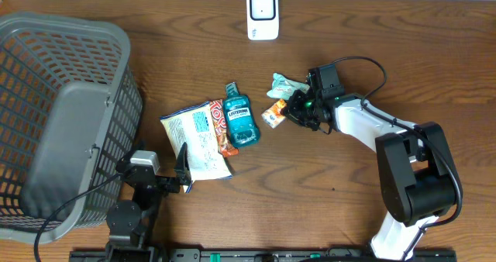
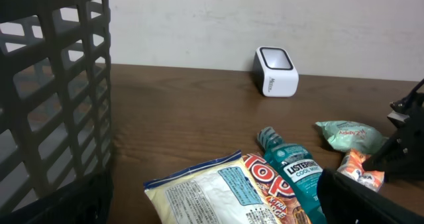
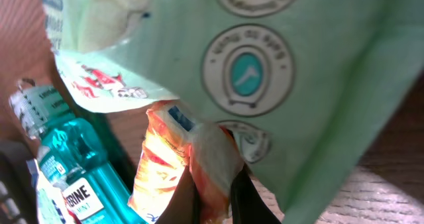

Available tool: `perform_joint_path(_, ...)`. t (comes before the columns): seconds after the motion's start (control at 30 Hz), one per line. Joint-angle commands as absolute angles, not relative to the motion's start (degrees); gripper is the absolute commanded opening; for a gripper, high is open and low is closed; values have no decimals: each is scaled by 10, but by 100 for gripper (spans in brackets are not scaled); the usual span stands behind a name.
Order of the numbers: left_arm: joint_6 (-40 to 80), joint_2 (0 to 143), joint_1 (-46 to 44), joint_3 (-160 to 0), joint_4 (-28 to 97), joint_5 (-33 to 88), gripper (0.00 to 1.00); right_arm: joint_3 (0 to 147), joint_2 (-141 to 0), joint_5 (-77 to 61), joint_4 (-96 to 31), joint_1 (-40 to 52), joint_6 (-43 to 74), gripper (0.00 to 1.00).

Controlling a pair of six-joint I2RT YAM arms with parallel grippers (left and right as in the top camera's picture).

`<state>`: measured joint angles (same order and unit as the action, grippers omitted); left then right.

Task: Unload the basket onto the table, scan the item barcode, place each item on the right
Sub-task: 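Reach the right gripper to the orange snack pack and grasp it, then lift the orange pack with the right gripper toward the scanner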

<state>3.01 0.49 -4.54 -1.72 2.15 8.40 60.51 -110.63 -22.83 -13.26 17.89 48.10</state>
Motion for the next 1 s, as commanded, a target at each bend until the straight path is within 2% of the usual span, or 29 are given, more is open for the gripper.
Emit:
perform_joint_path(0.0,33,3,-43,-2,31,83,98,592,-1135,-256,-154,176,392,1)
perform_joint_path(0.2,33,3,-43,-2,31,83,98,592,-1128,-451,-96,149,252,1)
perform_joint_path(0.27,33,3,-43,-2,31,83,98,592,-1124,-541,-83,137,207,1)
perform_joint_path(0.3,33,3,-43,-2,31,83,98,592,-1119,-637,-79,125,154,1)
perform_joint_path(0.47,33,3,-43,-2,31,83,98,592,-1117,-875,-104,106,-22,1)
perform_joint_path(0.53,33,3,-43,-2,31,83,98,592,-1115,-895,-138,104,-63,1)
perform_joint_path(0.63,33,3,-43,-2,31,83,98,592,-1111,-895,-208,105,-140,1)
perform_joint_path(0.77,33,3,-43,-2,31,83,98,592,-1102,-895,-363,106,-297,1)
perform_joint_path(0.97,33,3,-43,-2,31,83,98,592,-1070,-895,-742,107,-705,1)
